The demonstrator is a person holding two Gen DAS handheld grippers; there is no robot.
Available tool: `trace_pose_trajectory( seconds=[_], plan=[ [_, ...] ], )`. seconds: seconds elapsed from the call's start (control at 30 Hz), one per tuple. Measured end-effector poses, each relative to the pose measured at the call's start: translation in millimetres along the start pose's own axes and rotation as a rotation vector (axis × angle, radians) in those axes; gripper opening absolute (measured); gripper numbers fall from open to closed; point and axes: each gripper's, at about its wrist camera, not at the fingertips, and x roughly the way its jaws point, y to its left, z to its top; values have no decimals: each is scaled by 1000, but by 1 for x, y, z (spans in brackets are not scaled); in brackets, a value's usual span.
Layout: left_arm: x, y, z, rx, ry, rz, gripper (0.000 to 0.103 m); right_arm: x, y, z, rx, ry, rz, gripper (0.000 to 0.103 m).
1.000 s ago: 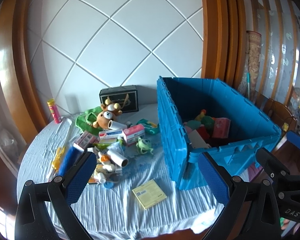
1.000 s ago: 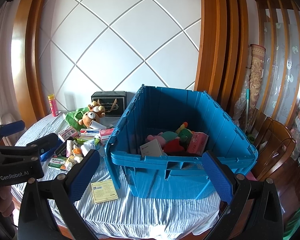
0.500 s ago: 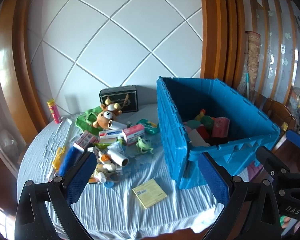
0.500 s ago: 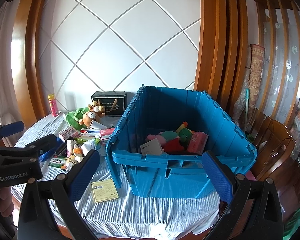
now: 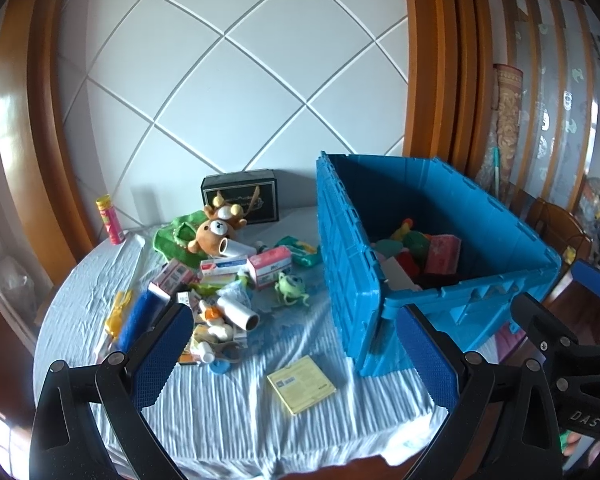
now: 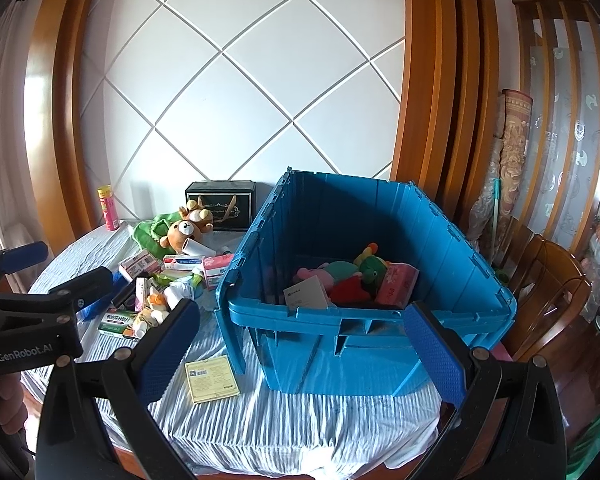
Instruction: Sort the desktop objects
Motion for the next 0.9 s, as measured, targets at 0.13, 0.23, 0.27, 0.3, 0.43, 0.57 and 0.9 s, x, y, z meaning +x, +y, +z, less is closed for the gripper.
trace_pose_trajectory(
  seconds=[0.13,0.23,0.27,0.3,0.43,0.57,0.9],
  plan=[
    [4,6,-2,-6,8,0,103,3,3,0,-3,7,4,103],
    [9,16,-4,-16,20,-7,103,6,6,0,-6,14,6,103],
    [11,21,-6,-22,26,-14,103,7,8,0,-8,17,8,103],
    [14,26,-7,-28,33,-22,103,9,11,0,-9,20,10,103],
    [29,59,-18,-60,69,4,103,19,25,-2,-16,37,27,103],
    [50,107,-34,-96,123,94,103,36,49,-4,-23,56,68,103],
    [117,227,-86,-187,267,221,103,111,152,-12,-69,120,254,103]
  ],
)
